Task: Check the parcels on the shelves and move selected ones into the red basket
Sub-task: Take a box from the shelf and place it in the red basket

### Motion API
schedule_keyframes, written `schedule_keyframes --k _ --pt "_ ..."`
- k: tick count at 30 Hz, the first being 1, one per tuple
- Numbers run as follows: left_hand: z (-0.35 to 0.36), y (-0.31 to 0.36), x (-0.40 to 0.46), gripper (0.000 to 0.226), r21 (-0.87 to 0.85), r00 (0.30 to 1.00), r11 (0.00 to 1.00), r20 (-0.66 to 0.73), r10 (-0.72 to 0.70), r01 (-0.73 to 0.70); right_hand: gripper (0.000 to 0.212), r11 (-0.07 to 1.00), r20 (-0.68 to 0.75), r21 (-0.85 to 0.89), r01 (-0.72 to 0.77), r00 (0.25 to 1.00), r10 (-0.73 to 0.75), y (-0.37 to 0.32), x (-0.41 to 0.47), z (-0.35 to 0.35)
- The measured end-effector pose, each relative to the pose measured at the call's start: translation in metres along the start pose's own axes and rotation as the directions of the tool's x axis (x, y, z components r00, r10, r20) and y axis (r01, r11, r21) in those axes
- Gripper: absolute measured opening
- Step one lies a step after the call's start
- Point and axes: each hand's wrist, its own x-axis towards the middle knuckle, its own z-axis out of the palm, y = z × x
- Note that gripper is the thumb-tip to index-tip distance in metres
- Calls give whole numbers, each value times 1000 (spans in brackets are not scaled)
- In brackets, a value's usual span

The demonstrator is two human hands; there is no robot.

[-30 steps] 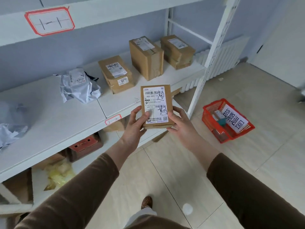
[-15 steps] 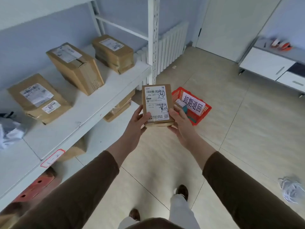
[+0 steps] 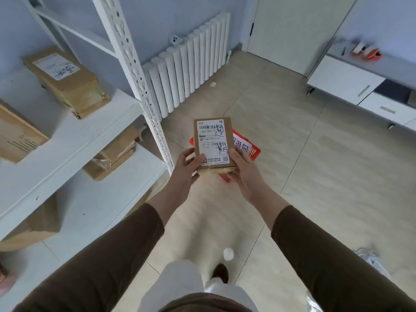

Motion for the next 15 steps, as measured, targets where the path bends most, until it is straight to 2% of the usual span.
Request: schedule_keyframes --k 5,8,15 --pt "32 -1 69 49 -7 999 999 -23 -35 35 42 1000 -20 9 -30 999 30 -22 63 -27" --pt "45 2 116 50 -13 998 998 -14 -63 63 38 998 -29 -49 -31 999 30 -35 107 -39" --pt "85 7 204 49 -15 987 987 12 -161 161 38 990 -88 -63 -129 989 123 -62 191 -71"
